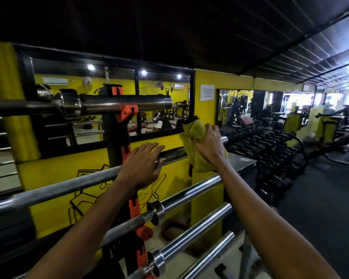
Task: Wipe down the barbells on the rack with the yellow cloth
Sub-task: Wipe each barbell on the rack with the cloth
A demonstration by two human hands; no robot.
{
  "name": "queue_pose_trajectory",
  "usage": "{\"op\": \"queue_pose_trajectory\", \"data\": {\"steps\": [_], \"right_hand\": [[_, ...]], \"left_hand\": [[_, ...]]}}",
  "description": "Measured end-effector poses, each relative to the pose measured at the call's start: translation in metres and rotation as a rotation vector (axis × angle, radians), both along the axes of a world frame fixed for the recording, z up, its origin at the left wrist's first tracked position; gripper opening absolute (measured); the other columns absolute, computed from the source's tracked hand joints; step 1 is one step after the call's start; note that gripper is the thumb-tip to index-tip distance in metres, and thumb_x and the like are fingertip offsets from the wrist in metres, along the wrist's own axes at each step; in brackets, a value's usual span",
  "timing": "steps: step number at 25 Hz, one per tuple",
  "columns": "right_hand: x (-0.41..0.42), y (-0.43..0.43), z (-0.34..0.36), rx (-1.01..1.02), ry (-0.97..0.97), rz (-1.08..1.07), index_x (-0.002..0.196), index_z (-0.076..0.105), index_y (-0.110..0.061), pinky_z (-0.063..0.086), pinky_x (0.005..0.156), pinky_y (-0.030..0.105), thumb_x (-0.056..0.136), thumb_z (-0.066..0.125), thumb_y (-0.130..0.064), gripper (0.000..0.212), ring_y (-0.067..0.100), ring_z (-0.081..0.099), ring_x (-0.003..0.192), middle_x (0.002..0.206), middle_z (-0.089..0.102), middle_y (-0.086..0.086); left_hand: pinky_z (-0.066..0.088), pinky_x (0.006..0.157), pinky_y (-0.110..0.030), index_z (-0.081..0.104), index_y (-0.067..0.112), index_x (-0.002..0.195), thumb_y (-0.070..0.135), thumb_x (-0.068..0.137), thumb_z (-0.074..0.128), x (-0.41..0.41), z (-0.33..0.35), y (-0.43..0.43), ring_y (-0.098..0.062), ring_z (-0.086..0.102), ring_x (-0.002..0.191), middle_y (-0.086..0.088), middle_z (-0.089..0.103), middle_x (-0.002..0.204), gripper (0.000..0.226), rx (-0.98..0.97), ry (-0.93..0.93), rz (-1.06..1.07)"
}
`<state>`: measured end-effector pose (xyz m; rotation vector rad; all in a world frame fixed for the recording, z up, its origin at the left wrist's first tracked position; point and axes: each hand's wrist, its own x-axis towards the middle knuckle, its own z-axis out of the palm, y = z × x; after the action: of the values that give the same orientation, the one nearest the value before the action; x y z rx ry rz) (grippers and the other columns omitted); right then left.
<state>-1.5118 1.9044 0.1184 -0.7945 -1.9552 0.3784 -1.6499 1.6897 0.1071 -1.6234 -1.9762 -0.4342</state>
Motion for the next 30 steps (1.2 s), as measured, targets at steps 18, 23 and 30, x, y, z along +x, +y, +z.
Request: {"op": "queue_pose_trajectory", "data": {"steps": [18, 23, 30], "right_hand": [[-0.002, 0.107, -0.052, 0.034, -0.044, 0.102, 0.134, 0.050, -0.007, 0.036, 0.109, 0.051, 0.079, 0.045, -0.063, 0.079, 0.032, 0.052, 0.125, 0.131, 0.058, 0.013], [0.002, 0.132, -0.034, -0.235, 0.063, -0.084, 0.128, 0.050, -0.006, 0.039, 0.105, 0.054, 0.084, 0.054, -0.062, 0.071, 0.038, 0.050, 0.124, 0.129, 0.054, 0.016], [-0.014, 0.119, -0.056, 0.068, 0.042, 0.041, 0.129, 0.054, -0.007, 0.041, 0.106, 0.052, 0.079, 0.042, -0.067, 0.079, 0.031, 0.057, 0.119, 0.124, 0.063, 0.012]], "left_hand": [[0.042, 0.089, -0.036, 0.024, 0.037, 0.150, 0.056, 0.095, 0.042, -0.016, 0.009, 0.042, -0.021, 0.049, 0.112, 0.003, 0.059, 0.117, 0.062, -0.234, -0.049, 0.261], [0.044, 0.093, -0.040, 0.026, 0.037, 0.150, 0.054, 0.094, 0.046, -0.020, 0.004, 0.043, -0.021, 0.050, 0.114, 0.003, 0.059, 0.121, 0.062, -0.196, -0.092, 0.246], [0.044, 0.093, -0.040, 0.023, 0.038, 0.151, 0.056, 0.093, 0.045, -0.023, 0.001, 0.042, -0.021, 0.049, 0.115, 0.003, 0.059, 0.121, 0.065, -0.182, -0.086, 0.250]]}}
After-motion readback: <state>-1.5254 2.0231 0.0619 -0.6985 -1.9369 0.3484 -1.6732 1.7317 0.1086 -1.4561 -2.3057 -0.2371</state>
